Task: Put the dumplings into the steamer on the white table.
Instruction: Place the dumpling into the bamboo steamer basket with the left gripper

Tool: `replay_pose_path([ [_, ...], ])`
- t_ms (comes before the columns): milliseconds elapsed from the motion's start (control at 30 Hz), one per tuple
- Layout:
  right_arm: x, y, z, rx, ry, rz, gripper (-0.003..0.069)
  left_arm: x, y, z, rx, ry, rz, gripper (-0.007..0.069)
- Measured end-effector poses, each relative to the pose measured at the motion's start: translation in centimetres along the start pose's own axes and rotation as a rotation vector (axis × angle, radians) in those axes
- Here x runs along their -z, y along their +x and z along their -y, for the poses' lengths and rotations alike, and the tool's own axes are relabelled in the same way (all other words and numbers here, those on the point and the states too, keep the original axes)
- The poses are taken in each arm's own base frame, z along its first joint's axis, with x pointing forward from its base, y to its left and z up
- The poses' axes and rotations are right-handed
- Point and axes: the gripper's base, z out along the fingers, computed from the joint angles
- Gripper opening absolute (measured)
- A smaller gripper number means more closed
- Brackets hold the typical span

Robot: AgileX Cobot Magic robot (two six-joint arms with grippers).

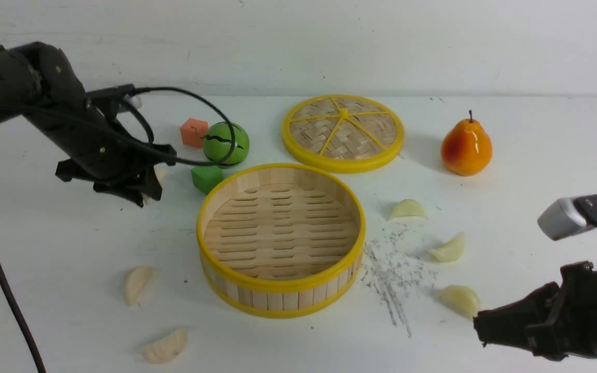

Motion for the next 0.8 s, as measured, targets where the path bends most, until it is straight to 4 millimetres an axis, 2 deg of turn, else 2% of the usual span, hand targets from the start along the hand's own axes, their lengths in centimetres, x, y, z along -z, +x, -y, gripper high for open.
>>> replay_pose_path([
  [33,0.0,0.0,0.0,-0.001,0.002,0.002,0.0039,0.9,0.0,1.1,0.005,0.036,0.014,0.0182],
  [67,0.0,0.0,0.0,-0.001,0.002,0.002,0.004,0.9,0.0,1.1,0.005,0.036,0.014,0.0182],
  [100,0.0,0.0,0.0,-0.001,0.003,0.003,0.0041,1.2,0.2,2.5,-0.006,0.067,0.015,0.0182],
  [300,0.0,-0.1,0.0,-0.003,0.004,0.006,0.0048,0.2,1.5,8.6,-0.133,0.116,0.013,0.0182],
  [433,0.0,-0.1,0.0,-0.004,0.003,0.007,0.0052,-0.5,1.4,11.7,-0.165,0.107,0.048,0.0182],
  [600,0.0,-0.1,0.0,-0.006,0.002,0.009,0.0056,-2.4,0.5,13.1,-0.11,0.059,0.037,0.0181],
  [800,0.0,-0.1,0.0,-0.008,0.001,0.012,0.0062,-5.3,0.8,12.5,0.009,0.004,-0.048,0.0181],
])
